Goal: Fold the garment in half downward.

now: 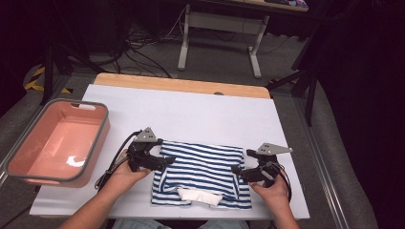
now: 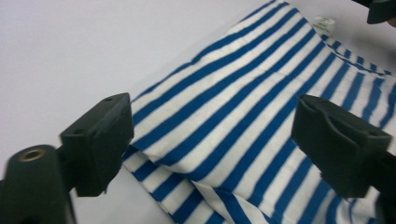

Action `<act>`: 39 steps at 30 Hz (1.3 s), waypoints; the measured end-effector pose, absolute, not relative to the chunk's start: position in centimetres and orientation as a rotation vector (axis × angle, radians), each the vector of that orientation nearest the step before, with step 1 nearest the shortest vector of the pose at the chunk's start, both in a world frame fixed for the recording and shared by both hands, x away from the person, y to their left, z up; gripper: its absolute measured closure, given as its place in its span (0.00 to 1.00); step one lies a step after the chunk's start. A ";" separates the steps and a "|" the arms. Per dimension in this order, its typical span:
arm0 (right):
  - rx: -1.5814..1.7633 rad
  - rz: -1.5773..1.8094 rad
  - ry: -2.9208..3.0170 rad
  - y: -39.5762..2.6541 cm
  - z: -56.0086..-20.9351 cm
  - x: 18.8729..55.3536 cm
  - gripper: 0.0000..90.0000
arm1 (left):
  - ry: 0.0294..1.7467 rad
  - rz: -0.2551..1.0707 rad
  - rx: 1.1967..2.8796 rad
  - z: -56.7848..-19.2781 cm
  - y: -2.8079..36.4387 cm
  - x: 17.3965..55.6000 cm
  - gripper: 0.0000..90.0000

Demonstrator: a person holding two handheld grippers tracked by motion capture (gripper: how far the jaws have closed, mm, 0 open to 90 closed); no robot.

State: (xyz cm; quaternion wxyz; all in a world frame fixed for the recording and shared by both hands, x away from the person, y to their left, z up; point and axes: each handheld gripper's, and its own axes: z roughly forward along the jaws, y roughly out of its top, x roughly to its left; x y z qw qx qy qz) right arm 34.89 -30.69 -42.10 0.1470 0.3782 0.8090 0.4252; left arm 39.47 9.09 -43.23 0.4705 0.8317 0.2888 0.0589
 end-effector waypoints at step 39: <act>1.238 0.892 2.362 -31.0 -44.2 40.7 0.97 | 0.884 0.257 2.238 -45.5 7.5 44.7 0.96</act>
